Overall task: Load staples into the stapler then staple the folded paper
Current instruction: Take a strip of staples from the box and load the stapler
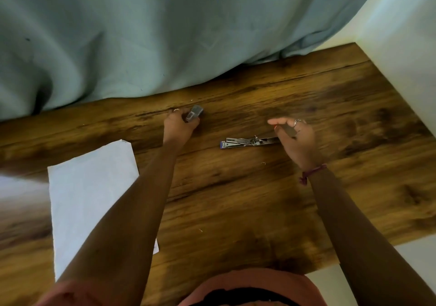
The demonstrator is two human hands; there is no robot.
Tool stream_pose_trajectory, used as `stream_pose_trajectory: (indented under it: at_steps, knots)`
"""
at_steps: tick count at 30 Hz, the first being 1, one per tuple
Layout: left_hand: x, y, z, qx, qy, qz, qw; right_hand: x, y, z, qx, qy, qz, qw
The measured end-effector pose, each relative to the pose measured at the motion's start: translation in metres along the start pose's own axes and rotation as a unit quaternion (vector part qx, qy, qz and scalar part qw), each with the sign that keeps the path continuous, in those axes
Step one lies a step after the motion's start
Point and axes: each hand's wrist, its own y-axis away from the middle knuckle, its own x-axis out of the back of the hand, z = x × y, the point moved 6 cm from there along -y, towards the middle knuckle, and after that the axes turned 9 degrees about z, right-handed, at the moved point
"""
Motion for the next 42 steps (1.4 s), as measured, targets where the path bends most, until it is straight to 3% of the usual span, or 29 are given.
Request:
stream_pose_trajectory:
  at_steps: [6,9,12,15,18,36,42]
  knots:
    - [0.027,0.054,0.006,-0.004,0.117,-0.006,0.993,-0.017,0.022,-0.036,0.017,-0.089,-0.018,0.996]
    - [0.037,0.089,0.015,-0.049,0.143,-0.029,0.988,-0.041,0.046,-0.046,0.016,-0.116,-0.111,0.987]
    - [0.041,0.117,0.018,-0.075,0.170,-0.057,0.981,-0.068,0.071,-0.040,-0.074,-0.177,-0.174,0.966]
    - [0.039,0.133,0.012,-0.080,0.179,-0.072,0.978,-0.081,0.087,-0.035,-0.154,-0.250,-0.160,0.942]
    - [0.039,0.140,0.006,-0.083,0.175,-0.062,0.979,-0.082,0.093,-0.032,-0.179,-0.294,-0.125,0.931]
    - [0.039,0.147,-0.003,-0.095,0.179,-0.074,0.976,-0.089,0.107,-0.032,-0.262,-0.304,-0.128,0.907]
    - [0.037,0.149,-0.005,-0.083,0.180,-0.075,0.977,-0.090,0.113,-0.031,-0.305,-0.332,-0.139,0.882]
